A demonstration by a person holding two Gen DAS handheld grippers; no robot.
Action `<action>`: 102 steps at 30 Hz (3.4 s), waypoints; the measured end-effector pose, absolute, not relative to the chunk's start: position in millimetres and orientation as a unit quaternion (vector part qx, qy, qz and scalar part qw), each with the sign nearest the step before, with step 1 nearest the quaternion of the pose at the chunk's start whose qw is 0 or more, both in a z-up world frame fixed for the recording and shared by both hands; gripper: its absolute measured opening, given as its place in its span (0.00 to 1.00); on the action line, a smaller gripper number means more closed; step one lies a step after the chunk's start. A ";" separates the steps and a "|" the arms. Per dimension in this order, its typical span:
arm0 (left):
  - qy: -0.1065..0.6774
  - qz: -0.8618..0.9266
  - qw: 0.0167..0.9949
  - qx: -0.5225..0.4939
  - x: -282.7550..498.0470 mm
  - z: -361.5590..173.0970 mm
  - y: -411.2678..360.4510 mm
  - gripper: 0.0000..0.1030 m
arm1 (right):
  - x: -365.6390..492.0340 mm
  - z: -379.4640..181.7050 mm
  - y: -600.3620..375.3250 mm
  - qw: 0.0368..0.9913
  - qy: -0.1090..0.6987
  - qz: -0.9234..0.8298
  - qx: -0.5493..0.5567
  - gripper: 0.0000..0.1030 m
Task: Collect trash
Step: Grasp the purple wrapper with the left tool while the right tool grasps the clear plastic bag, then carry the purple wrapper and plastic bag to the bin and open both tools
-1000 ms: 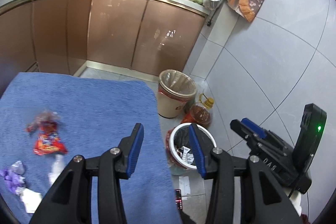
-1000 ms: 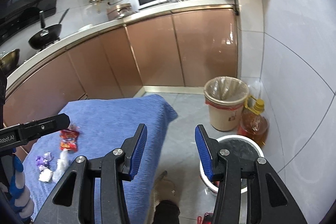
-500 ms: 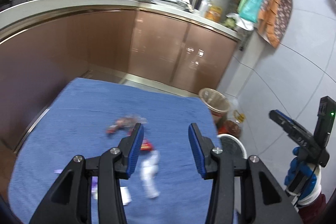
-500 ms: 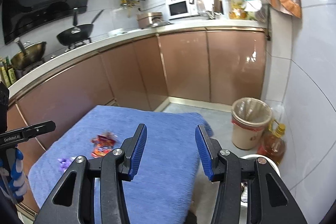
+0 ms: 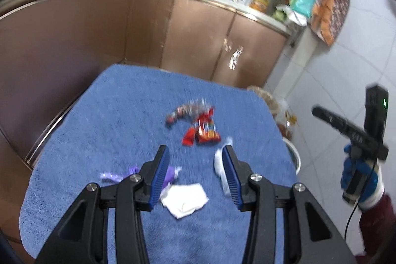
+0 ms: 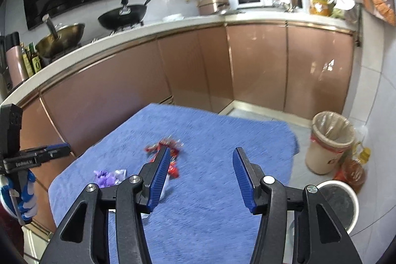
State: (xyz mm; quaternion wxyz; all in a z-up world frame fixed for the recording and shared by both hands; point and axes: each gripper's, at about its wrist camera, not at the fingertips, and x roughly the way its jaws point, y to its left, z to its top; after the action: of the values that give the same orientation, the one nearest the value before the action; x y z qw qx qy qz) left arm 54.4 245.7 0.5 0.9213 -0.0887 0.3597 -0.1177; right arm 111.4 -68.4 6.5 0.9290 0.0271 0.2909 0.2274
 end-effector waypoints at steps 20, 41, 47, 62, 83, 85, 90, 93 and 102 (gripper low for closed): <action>0.437 -0.128 0.890 0.028 89.8 -79.0 222.7 0.41 | 144.6 -91.8 10.5 0.857 0.415 0.306 0.022 0.55; 0.475 -0.111 0.871 0.053 123.2 -115.0 225.5 0.31 | 171.8 -131.2 57.6 0.823 0.460 0.332 0.025 0.64; 0.467 -0.107 0.876 0.053 122.9 -113.8 225.1 0.29 | 176.4 -139.6 64.2 0.821 0.465 0.331 0.024 0.39; 0.426 -0.095 0.899 0.020 89.2 -64.8 230.7 0.28 | 153.0 -101.4 25.4 0.841 0.423 0.334 0.044 0.35; 0.356 -0.099 0.929 -0.029 53.5 33.0 186.9 0.28 | 97.0 -12.5 -73.9 0.893 0.319 0.305 0.092 0.35; 0.354 -0.108 0.928 -0.035 56.4 37.5 176.2 0.28 | 93.4 -6.5 -91.0 0.898 0.310 0.295 0.099 0.35; 0.353 -0.148 0.922 -0.050 75.3 47.2 134.1 0.28 | 91.3 2.0 -147.2 0.913 0.292 0.259 0.116 0.35; 0.357 -0.171 0.917 -0.049 90.7 48.9 103.2 0.28 | 95.5 0.0 -175.0 0.920 0.289 0.232 0.126 0.35; 0.388 -0.251 0.886 -0.043 160.4 35.3 -26.5 0.28 | 120.4 -27.5 -270.0 0.936 0.295 0.130 0.143 0.35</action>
State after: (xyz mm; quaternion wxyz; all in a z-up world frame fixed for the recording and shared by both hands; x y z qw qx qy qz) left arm 160.4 -26.5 35.3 0.8859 -0.0433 0.3876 -0.2512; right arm 120.3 -270.0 -27.5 0.9358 0.1428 0.2951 0.1297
